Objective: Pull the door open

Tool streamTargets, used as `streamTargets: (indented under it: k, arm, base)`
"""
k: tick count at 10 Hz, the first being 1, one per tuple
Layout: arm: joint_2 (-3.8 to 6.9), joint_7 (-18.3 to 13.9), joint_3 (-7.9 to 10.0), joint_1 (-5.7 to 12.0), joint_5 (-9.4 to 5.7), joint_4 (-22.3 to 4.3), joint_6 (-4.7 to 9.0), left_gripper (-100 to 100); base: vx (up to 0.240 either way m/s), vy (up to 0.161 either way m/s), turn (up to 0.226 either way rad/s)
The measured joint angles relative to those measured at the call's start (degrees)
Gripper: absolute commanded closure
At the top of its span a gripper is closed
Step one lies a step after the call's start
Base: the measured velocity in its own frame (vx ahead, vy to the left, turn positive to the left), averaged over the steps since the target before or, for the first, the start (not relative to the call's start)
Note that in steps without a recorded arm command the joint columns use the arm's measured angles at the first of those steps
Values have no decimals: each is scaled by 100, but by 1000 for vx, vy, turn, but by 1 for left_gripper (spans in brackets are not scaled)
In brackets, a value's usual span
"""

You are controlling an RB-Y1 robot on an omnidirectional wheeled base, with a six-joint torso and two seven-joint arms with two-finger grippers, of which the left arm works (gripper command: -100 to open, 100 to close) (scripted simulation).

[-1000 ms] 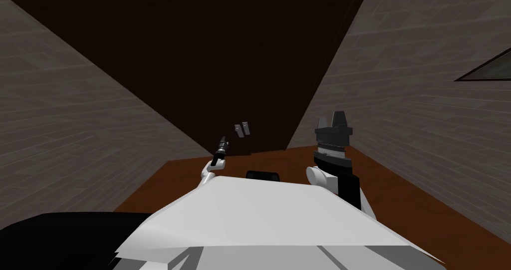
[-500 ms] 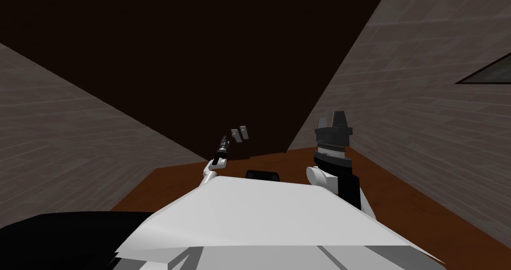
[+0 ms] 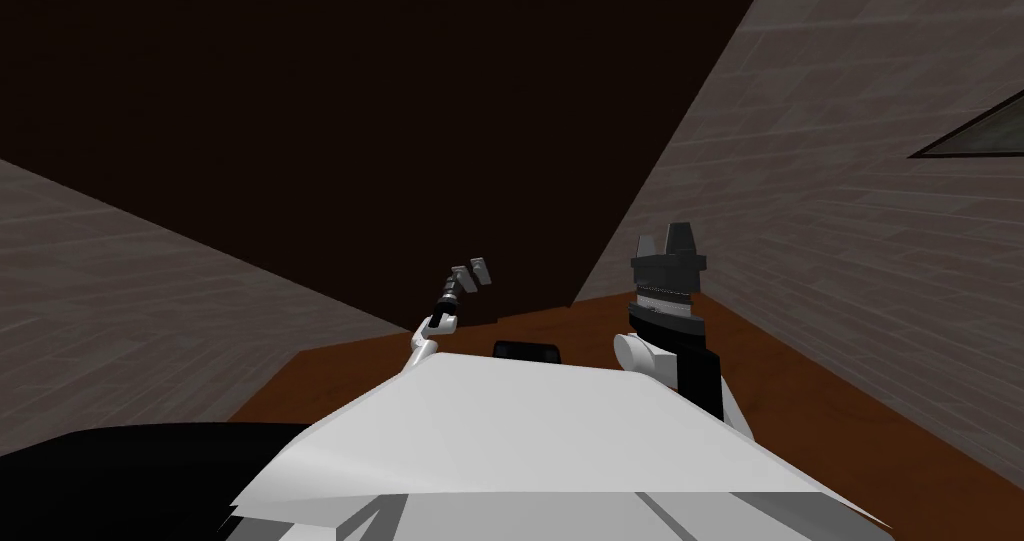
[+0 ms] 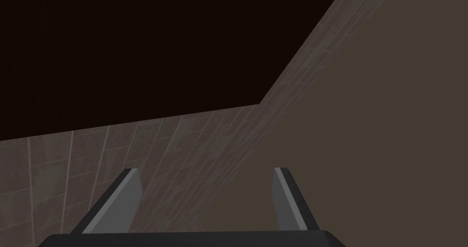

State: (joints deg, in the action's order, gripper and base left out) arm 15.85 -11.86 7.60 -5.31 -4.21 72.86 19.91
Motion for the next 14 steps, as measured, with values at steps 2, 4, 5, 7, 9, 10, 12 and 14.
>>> streamTargets:
  k: [2,4,5,7,9,10,12,14]
  arm:
    - [-7,5,-14,-1,5,-5,-12,100]
    - [-11,5,-19,-9,5,-10,-14,100]
    - [10,-3,-13,-15,1,-13,-4,100]
    - [47,-18,10,-46,-5,-62,37,100]
    - [86,-27,44,-257,-17,108,-39,100]
    - [127,-49,83,-245,-26,-25,-21,-100]
    - [161,-103,-34,-290,-14,63,6,-100]
    - [234,-177,-128,-332,-10,180,31,-100]
  base:
    - [-12,2,-2]
    - [-43,11,24]
    - [-131,17,33]
    - [-174,26,32]
    - [-197,60,71]
    - [-147,27,-59]
    - [-203,27,-81]
    - [-206,39,-54]
